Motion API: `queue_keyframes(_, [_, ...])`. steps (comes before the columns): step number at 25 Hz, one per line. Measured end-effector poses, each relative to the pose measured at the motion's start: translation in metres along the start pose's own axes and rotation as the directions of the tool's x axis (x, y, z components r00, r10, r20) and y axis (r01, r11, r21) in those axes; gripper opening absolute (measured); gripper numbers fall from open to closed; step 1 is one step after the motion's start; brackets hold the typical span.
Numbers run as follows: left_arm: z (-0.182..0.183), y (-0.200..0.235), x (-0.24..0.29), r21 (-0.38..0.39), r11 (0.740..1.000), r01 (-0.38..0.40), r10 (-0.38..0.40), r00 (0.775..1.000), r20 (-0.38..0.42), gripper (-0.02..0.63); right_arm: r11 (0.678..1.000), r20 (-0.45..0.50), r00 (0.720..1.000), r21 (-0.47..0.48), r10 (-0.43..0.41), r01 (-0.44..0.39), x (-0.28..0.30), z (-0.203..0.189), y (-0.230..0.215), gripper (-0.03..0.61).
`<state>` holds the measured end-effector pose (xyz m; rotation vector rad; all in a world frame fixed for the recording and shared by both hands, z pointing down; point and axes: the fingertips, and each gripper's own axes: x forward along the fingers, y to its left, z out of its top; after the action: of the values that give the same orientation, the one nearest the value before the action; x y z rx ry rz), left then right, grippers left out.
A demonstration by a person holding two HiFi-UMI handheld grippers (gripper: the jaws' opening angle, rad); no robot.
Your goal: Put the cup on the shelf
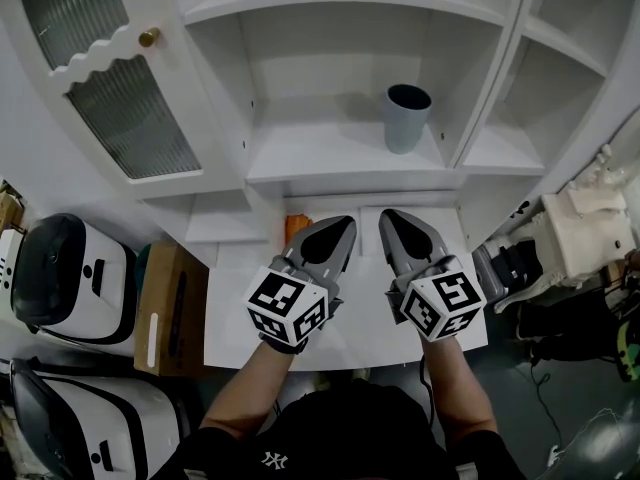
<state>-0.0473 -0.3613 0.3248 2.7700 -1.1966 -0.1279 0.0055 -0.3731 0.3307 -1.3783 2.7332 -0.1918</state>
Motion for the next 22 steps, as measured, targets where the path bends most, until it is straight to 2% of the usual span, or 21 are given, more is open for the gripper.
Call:
queue_keyframes(7, [-0.004, -0.002, -0.001, -0.012, 1.000, 0.005, -0.005, 1.000, -0.002, 0.000, 0.999, -0.041, 0.999, -0.034, 0.025, -0.026, 0.002, -0.013, 0.013, 0.020])
queue_keyframes(22, [-0.001, 0.004, -0.002, -0.018, 1.000, -0.008, 0.008, 1.000, 0.008, 0.000, 0.999, -0.049, 0.998, -0.044, 0.028, -0.030, 0.002, -0.010, 0.013, 0.020])
